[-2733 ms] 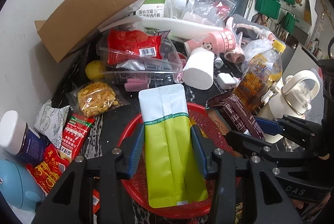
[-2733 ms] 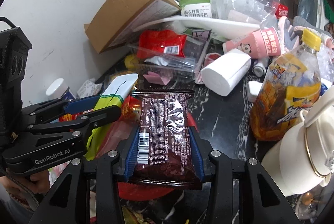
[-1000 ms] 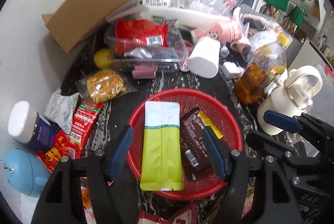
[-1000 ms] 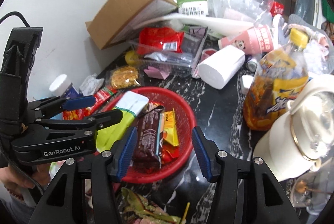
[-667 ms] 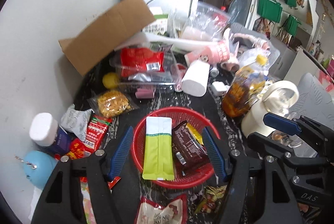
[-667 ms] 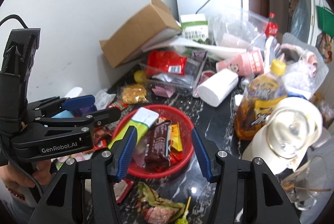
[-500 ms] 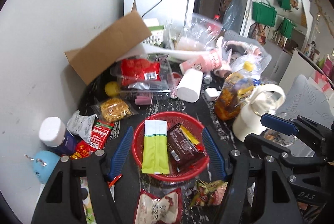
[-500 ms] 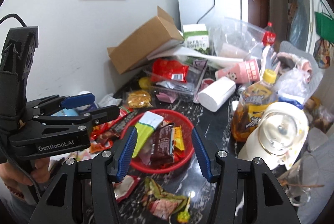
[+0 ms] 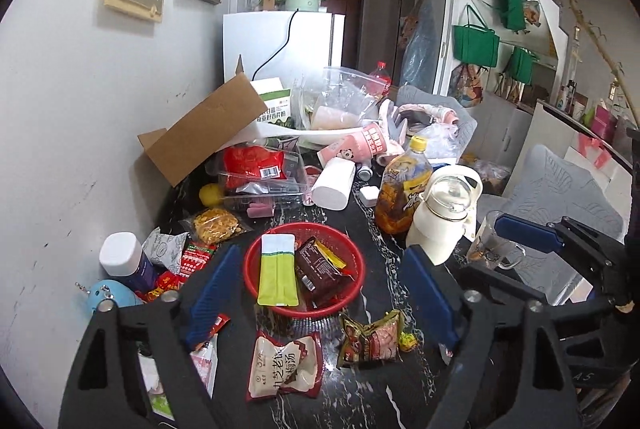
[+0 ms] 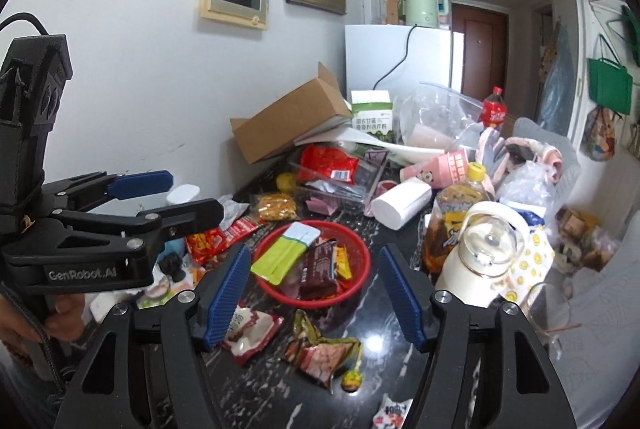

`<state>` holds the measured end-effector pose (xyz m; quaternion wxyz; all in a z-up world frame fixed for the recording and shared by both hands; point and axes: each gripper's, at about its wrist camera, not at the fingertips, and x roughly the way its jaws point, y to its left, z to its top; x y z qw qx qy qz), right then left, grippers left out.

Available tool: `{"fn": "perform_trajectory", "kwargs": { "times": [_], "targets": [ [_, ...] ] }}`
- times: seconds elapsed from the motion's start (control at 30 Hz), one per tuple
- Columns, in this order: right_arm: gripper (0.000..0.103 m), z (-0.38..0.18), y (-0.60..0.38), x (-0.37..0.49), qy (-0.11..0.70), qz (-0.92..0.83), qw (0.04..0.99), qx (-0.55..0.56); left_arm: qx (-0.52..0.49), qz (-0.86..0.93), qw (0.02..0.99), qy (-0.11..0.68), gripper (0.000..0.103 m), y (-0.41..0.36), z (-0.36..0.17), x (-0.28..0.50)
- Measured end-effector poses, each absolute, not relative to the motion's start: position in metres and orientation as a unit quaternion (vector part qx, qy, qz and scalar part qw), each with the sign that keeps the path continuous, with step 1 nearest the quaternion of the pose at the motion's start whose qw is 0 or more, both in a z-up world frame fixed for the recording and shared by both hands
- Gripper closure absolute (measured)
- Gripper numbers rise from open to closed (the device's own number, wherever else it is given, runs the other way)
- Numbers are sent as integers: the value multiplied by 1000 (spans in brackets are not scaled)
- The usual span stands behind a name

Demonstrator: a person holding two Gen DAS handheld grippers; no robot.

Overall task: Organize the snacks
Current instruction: 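Move both open grippers back from the basket toward the remaining packets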

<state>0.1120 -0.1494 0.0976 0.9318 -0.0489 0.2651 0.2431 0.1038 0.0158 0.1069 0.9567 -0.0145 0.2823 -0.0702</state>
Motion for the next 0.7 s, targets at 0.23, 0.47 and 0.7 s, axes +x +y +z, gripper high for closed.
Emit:
{"fn": "perform_trajectory", "kwargs": {
  "times": [0.23, 0.47, 0.7],
  "targets": [
    [22, 95, -157, 80, 254, 227, 939, -49, -14, -83, 955, 284, 18, 11, 99, 76],
    [13, 87, -167, 58, 256, 211, 942, -37, -10, -93, 955, 282, 17, 5, 91, 55],
    [11, 68, -178, 46, 275, 191, 942, -25, -16, -111, 949, 296, 17, -2, 70, 46]
  ]
}}
